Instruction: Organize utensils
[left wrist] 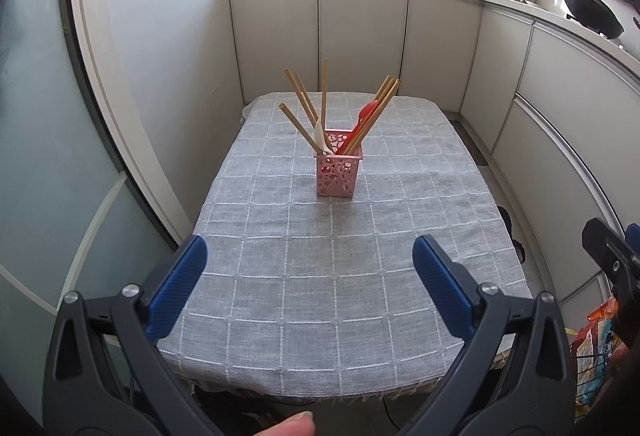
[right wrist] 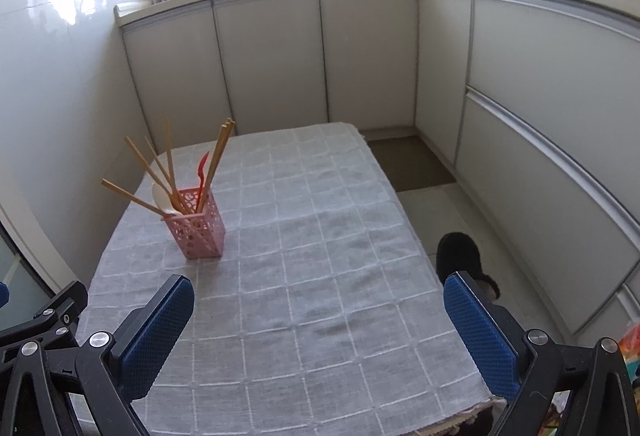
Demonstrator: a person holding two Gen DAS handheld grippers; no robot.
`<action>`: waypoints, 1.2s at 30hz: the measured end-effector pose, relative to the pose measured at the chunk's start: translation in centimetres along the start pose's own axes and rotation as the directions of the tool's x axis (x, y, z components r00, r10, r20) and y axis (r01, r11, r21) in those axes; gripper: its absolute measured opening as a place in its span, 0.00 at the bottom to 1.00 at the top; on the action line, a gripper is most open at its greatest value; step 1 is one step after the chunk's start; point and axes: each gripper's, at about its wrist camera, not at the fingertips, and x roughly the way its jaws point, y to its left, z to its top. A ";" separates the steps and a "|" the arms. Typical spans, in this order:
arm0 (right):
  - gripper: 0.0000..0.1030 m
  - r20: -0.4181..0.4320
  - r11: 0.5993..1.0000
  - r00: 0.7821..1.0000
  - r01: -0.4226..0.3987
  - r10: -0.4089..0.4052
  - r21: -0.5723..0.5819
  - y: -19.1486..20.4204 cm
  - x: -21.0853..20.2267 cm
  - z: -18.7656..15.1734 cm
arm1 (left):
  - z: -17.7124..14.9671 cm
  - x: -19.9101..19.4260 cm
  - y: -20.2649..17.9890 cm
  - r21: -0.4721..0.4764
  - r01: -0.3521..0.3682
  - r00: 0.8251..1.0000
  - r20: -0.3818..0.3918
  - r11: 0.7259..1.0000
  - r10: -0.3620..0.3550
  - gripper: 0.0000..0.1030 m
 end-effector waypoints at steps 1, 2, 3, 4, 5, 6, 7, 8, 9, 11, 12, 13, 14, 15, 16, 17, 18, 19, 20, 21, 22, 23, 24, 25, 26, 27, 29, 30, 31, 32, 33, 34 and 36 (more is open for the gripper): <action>0.99 -0.001 1.000 1.000 0.000 0.000 0.000 0.0 0.1 0.0 | 0.0 0.0 0.0 -0.002 0.000 1.000 -0.001 1.000 0.000 0.99; 0.99 -0.002 1.000 1.000 0.001 -0.001 -0.001 0.1 0.2 0.0 | 0.0 0.1 0.1 -0.003 -0.001 1.000 -0.003 1.000 0.001 0.99; 0.99 -0.004 1.000 1.000 0.001 -0.001 -0.001 0.1 0.3 -0.1 | 0.0 0.2 0.1 -0.003 0.000 1.000 -0.004 1.000 0.000 0.99; 0.99 -0.006 1.000 1.000 0.001 -0.001 -0.001 0.1 0.4 -0.1 | 0.0 0.2 0.1 -0.004 0.000 1.000 -0.006 1.000 0.000 0.99; 0.99 -0.007 1.000 1.000 0.001 -0.001 0.000 0.1 0.5 -0.2 | 0.0 0.3 0.2 -0.005 0.000 1.000 -0.007 1.000 0.000 0.99; 0.99 -0.009 1.000 1.000 0.001 -0.001 0.001 0.1 0.6 -0.2 | 0.0 0.3 0.2 -0.005 -0.001 1.000 -0.009 1.000 0.000 0.99; 0.99 -0.009 1.000 1.000 0.001 -0.001 0.002 0.1 0.6 -0.2 | 0.0 0.3 0.1 -0.006 -0.001 1.000 -0.011 1.000 0.001 0.99; 0.99 -0.010 1.000 1.000 0.000 0.000 0.005 0.1 0.6 -0.2 | 0.0 0.4 0.1 -0.006 -0.002 1.000 -0.012 1.000 0.002 0.99; 0.99 -0.011 1.000 1.000 -0.001 0.001 0.006 0.0 0.7 -0.2 | 0.0 0.4 0.1 -0.004 -0.002 1.000 -0.013 1.000 0.002 0.99; 0.99 -0.015 1.000 1.000 0.003 -0.003 0.008 0.0 0.9 -0.2 | 0.0 0.4 0.0 -0.004 -0.002 1.000 -0.015 1.000 0.002 0.99; 0.99 -0.016 1.000 1.000 0.005 -0.005 0.008 0.0 0.9 -0.3 | -0.1 0.4 0.0 -0.004 -0.002 1.000 -0.016 1.000 0.002 0.99; 0.99 -0.015 1.000 1.000 0.008 -0.007 0.009 0.0 1.0 -0.3 | -0.1 0.4 0.0 -0.003 -0.002 1.000 -0.017 1.000 0.002 0.99; 0.99 -0.016 1.000 1.000 0.009 -0.008 0.011 -0.1 1.0 -0.3 | -0.1 0.4 -0.1 -0.004 -0.003 1.000 -0.017 1.000 0.003 0.99; 0.99 -0.017 1.000 1.000 0.009 -0.008 0.014 -0.1 1.0 -0.4 | -0.1 0.4 -0.1 -0.004 -0.004 1.000 -0.017 1.000 0.004 0.99; 0.99 -0.018 1.000 1.000 0.008 -0.007 0.016 -0.1 1.1 -0.4 | -0.1 0.4 -0.1 -0.003 -0.004 1.000 -0.018 1.000 0.004 0.99; 0.99 -0.019 1.000 1.000 0.007 -0.007 0.018 -0.2 1.1 -0.4 | -0.1 0.4 -0.1 -0.003 -0.004 1.000 -0.018 1.000 0.004 0.99; 0.99 -0.020 1.000 1.000 0.007 -0.007 0.019 -0.3 1.2 -0.4 | -0.1 0.4 -0.1 -0.004 -0.004 1.000 -0.020 1.000 0.004 0.99; 0.99 -0.020 1.000 1.000 0.007 -0.007 0.019 -0.3 1.2 -0.4 | -0.1 0.4 -0.1 -0.004 -0.004 1.000 -0.020 1.000 0.004 0.99; 0.99 -0.020 1.000 1.000 0.007 -0.007 0.019 -0.2 1.2 -0.4 | -0.1 0.5 -0.1 -0.004 -0.004 1.000 -0.021 1.000 0.004 0.99; 0.99 -0.020 1.000 1.000 0.007 -0.007 0.018 -0.2 1.2 -0.4 | -0.1 0.5 -0.1 -0.003 -0.004 1.000 -0.021 1.000 0.004 0.99; 0.99 -0.021 1.000 1.000 0.008 -0.007 0.018 -0.2 1.3 -0.4 | -0.1 0.5 -0.1 -0.002 -0.004 1.000 -0.022 1.000 0.004 0.99; 0.99 -0.023 1.000 1.000 0.009 -0.009 0.017 -0.2 1.3 -0.4 | -0.2 0.5 -0.1 -0.002 -0.004 1.000 -0.023 1.000 0.004 0.99; 0.99 -0.024 1.000 1.000 0.012 -0.012 0.017 -0.2 1.4 -0.4 | -0.2 0.5 0.0 -0.002 -0.004 1.000 -0.023 1.000 0.004 0.99; 0.99 -0.024 1.000 1.000 0.015 -0.014 0.018 -0.2 1.4 -0.4 | -0.2 0.5 0.0 -0.002 -0.004 1.000 -0.022 1.000 0.004 0.99; 0.99 -0.023 1.000 1.000 0.017 -0.017 0.017 -0.2 1.5 -0.4 | -0.2 0.5 0.0 -0.002 -0.004 1.000 -0.022 1.000 0.004 0.99; 0.99 -0.022 1.000 1.000 0.018 -0.018 0.017 -0.2 1.5 -0.3 | -0.2 0.5 0.0 -0.002 -0.004 1.000 -0.023 1.000 0.003 0.99; 0.99 -0.022 1.000 1.000 0.018 -0.018 0.019 -0.2 1.5 -0.4 | -0.2 0.6 0.0 -0.003 -0.003 1.000 -0.024 1.000 0.003 0.99; 0.99 -0.022 1.000 1.000 0.018 -0.018 0.020 -0.2 1.6 -0.4 | -0.2 0.6 0.0 -0.003 -0.002 1.000 -0.025 1.000 0.002 0.99; 0.99 -0.023 1.000 1.000 0.019 -0.018 0.021 -0.3 1.6 -0.4 | -0.2 0.7 0.0 -0.003 -0.002 1.000 -0.026 1.000 0.002 0.99; 0.99 -0.024 1.000 1.000 0.020 -0.019 0.022 -0.2 1.7 -0.4 | -0.2 0.7 0.0 -0.002 -0.002 1.000 -0.027 1.000 0.002 0.99; 0.99 -0.024 1.000 1.000 0.019 -0.018 0.021 -0.2 1.8 -0.5 | -0.2 0.7 0.0 -0.001 -0.001 1.000 -0.029 1.000 0.001 0.99; 0.99 -0.026 1.000 1.000 0.018 -0.018 0.020 -0.2 1.8 -0.5 | -0.1 0.8 0.0 -0.001 -0.001 1.000 -0.030 1.000 0.001 0.99; 0.99 -0.027 1.000 0.999 0.019 -0.019 0.020 -0.3 2.0 -0.5 | -0.2 0.9 -0.1 0.001 -0.001 0.999 -0.035 1.000 0.001 0.99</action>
